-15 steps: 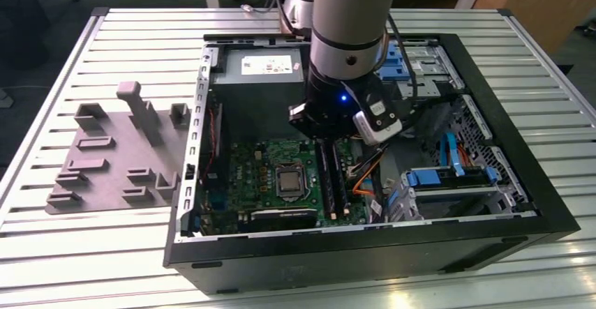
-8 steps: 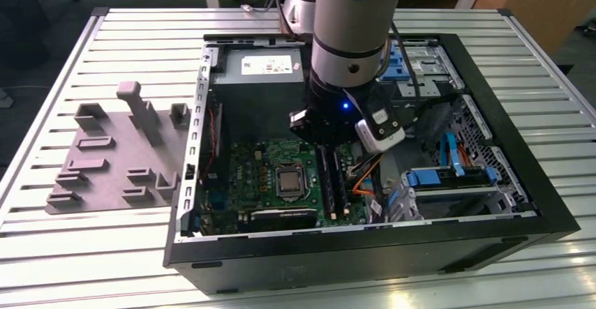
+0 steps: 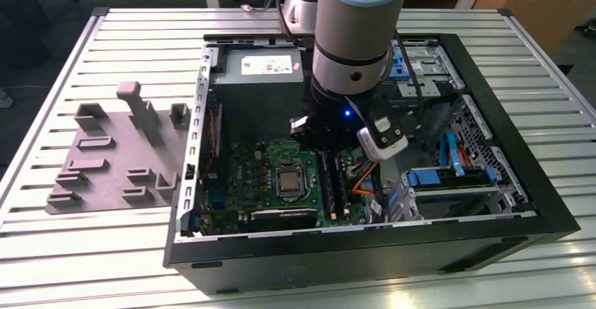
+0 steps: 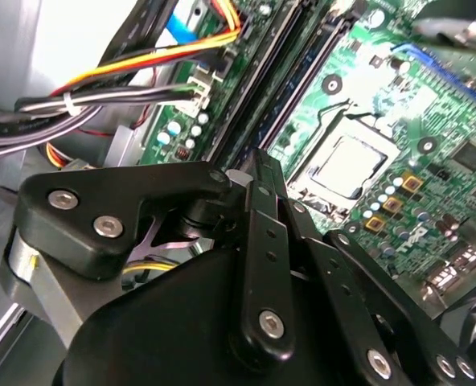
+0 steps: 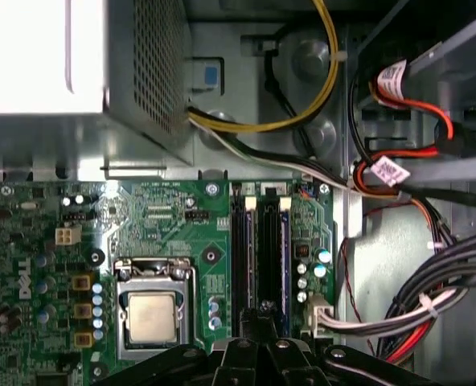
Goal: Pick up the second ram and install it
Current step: 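Press down the second ram until it locks into place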
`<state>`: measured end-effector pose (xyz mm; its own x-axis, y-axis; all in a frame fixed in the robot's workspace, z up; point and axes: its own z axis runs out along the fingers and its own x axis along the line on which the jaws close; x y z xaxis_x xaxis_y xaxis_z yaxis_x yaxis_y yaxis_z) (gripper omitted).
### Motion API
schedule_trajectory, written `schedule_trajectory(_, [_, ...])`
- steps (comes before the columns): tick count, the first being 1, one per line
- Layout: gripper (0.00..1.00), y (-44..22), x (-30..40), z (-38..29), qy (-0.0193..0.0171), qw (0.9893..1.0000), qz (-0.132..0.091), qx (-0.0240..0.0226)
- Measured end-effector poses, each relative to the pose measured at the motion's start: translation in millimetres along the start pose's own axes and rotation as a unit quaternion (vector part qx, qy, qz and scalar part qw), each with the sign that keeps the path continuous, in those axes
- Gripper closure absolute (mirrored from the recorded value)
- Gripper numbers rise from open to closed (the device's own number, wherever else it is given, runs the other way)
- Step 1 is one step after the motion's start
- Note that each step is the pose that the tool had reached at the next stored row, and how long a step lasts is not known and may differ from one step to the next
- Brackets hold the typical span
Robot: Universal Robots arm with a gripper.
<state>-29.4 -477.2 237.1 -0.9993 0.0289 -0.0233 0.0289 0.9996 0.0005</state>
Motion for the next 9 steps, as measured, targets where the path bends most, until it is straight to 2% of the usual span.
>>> schedule_trajectory(9, [0.89, -11.3, -0.3, 0.0, 0.0, 1.0, 0.0, 0.0])
